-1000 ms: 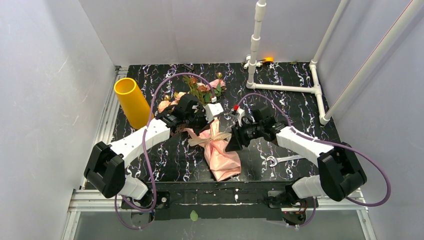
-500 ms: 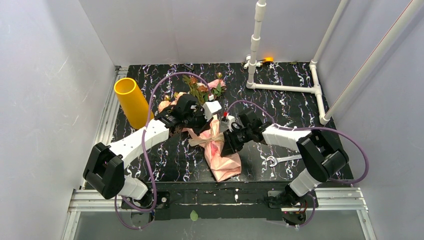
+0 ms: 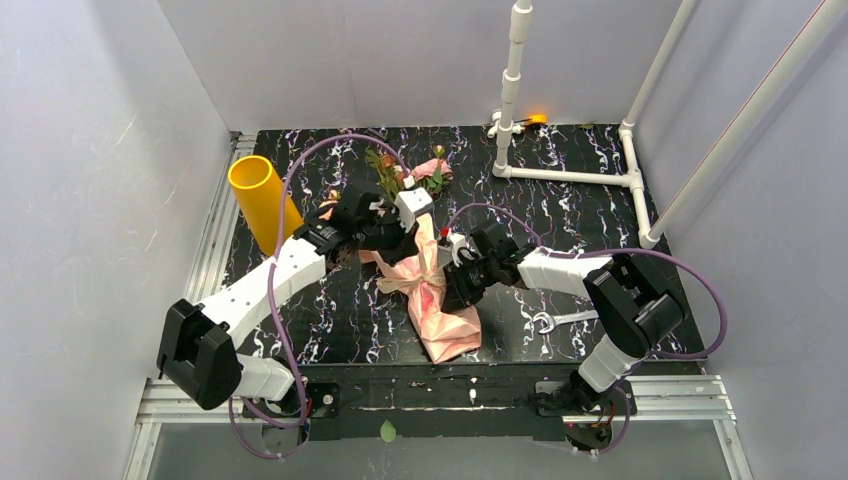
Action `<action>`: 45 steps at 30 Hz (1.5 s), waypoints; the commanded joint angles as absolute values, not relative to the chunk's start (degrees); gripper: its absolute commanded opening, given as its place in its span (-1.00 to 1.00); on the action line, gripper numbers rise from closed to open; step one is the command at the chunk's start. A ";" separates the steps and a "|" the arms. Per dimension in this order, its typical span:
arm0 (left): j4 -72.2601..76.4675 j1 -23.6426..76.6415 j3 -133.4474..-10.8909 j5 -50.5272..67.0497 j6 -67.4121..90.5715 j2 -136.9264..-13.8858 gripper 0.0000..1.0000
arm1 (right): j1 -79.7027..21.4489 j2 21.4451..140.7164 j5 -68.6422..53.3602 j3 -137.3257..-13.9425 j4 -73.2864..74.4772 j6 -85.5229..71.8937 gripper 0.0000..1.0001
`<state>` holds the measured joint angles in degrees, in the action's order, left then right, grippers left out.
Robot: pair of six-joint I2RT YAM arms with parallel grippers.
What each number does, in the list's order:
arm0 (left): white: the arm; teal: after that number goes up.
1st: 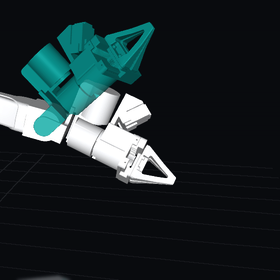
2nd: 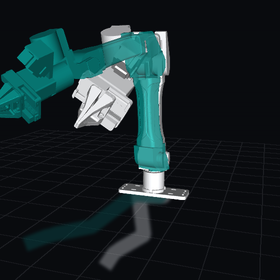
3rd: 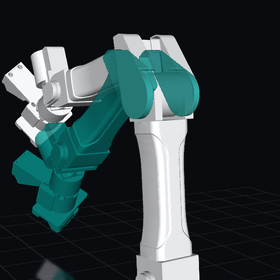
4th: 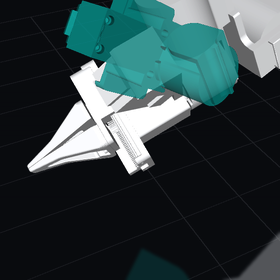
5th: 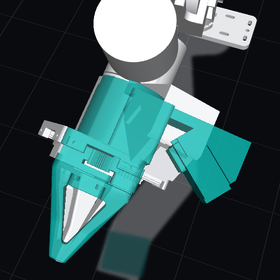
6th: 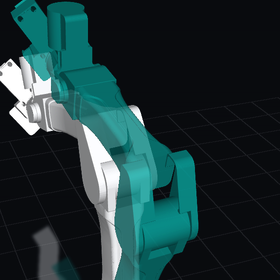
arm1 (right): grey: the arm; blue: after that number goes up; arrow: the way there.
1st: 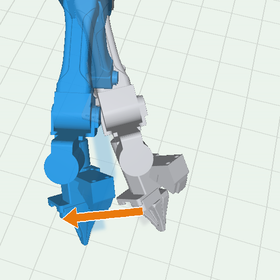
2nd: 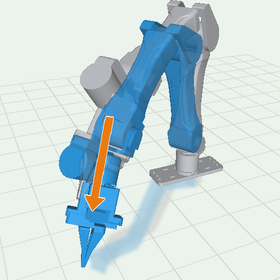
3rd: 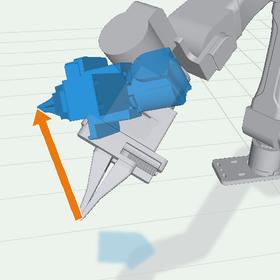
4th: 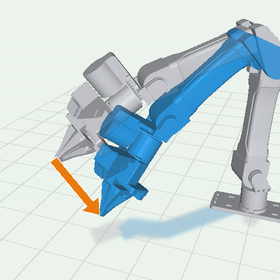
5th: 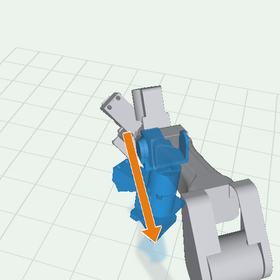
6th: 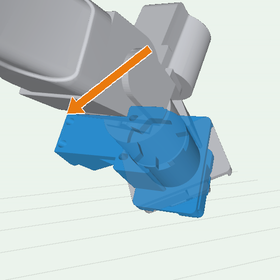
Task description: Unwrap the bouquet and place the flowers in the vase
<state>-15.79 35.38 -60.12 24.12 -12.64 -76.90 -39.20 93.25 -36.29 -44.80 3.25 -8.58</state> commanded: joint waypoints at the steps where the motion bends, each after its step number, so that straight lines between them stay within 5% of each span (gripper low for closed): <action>1: -18.60 34.09 -64.84 26.97 -10.87 -72.03 -1.00 | -39.54 92.86 -32.73 -44.12 3.33 -6.85 -0.45; 19: -31.57 28.32 -76.50 26.75 -14.68 -66.91 -1.00 | -39.56 92.06 -31.65 -42.90 2.78 -7.03 -0.35; 45: -22.51 25.75 -90.67 12.98 -9.78 -63.56 -1.00 | -39.51 90.77 -30.32 -41.12 0.96 -7.95 -0.20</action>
